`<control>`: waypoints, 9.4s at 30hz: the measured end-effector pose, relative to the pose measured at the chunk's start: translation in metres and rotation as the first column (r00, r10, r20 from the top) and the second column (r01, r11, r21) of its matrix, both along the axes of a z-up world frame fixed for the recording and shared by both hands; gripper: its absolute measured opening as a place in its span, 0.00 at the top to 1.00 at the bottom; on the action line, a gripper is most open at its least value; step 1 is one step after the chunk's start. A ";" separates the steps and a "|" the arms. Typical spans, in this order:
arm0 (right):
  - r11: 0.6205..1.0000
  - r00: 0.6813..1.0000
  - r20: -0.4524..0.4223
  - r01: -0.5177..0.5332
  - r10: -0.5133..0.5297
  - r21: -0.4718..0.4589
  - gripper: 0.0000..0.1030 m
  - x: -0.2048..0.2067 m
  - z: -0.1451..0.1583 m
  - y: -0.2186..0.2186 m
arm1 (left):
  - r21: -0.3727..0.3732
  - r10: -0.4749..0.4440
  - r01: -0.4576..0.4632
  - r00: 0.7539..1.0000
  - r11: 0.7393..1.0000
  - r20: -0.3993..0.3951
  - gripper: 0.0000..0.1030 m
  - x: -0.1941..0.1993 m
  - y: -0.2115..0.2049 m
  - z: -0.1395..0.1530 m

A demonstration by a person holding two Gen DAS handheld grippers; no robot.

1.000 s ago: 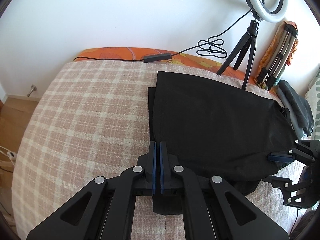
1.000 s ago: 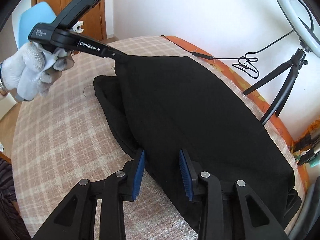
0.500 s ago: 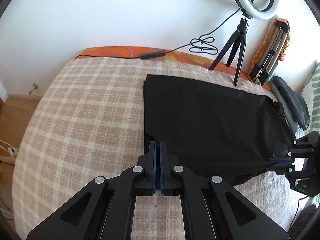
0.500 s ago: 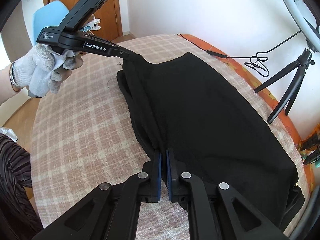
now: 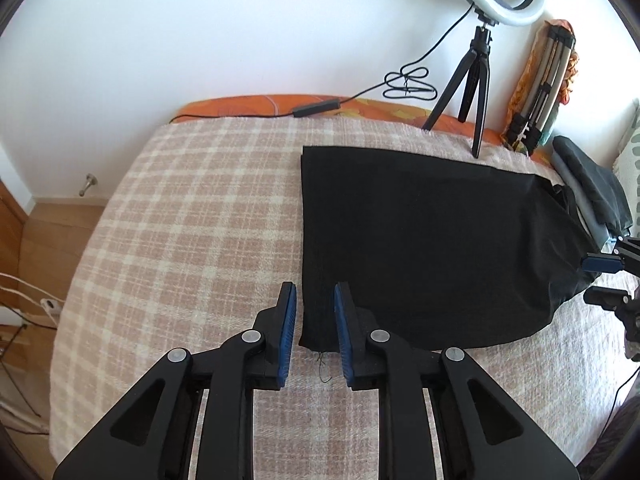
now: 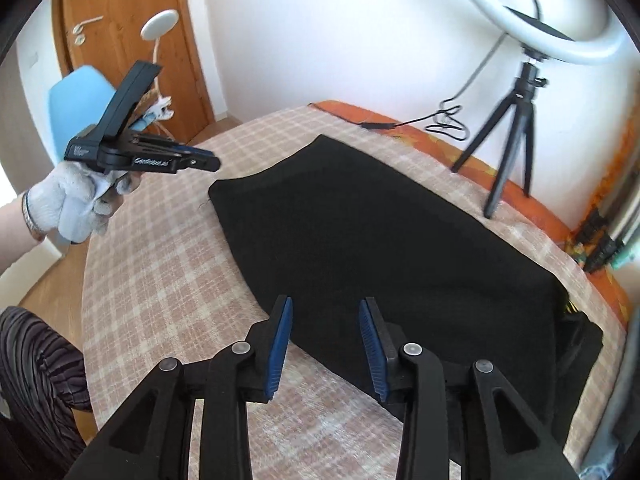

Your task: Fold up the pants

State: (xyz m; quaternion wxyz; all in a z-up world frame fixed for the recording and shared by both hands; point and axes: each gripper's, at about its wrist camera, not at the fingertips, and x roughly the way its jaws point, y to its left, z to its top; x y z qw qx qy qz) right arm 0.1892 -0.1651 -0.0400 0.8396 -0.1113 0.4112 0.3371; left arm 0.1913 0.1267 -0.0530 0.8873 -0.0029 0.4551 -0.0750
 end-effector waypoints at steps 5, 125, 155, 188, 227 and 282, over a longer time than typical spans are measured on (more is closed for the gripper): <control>0.980 0.980 0.013 0.196 -0.196 0.024 0.64 0.017 0.010 -0.075 | -0.014 -0.092 0.093 0.994 0.996 0.051 0.83 -0.006 -0.043 0.018; 0.443 0.497 -0.439 0.867 -0.748 0.226 0.46 -0.008 -0.043 -0.225 | 0.087 -0.487 0.483 0.873 0.871 0.032 0.87 -0.018 -0.233 -0.021; 0.483 0.553 -0.380 0.833 -0.742 0.269 0.35 -0.005 -0.007 -0.287 | -0.009 -0.671 0.672 0.740 0.741 0.047 0.83 0.005 -0.416 -0.052; 0.460 0.589 -0.682 0.795 -0.434 0.395 0.87 0.113 -0.080 -0.250 | -0.270 -0.523 0.552 0.834 0.789 0.177 0.86 -0.007 -0.358 -0.016; 0.875 0.829 -0.415 0.465 -0.376 0.135 0.90 0.174 -0.001 0.115 | -0.467 -0.112 0.165 0.984 0.869 0.139 0.86 -0.016 -0.053 -0.020; 0.914 0.898 -0.225 0.401 -0.378 0.062 0.40 0.123 -0.035 0.019 | -0.194 0.068 -0.055 0.996 0.979 0.061 0.52 0.053 0.031 -0.014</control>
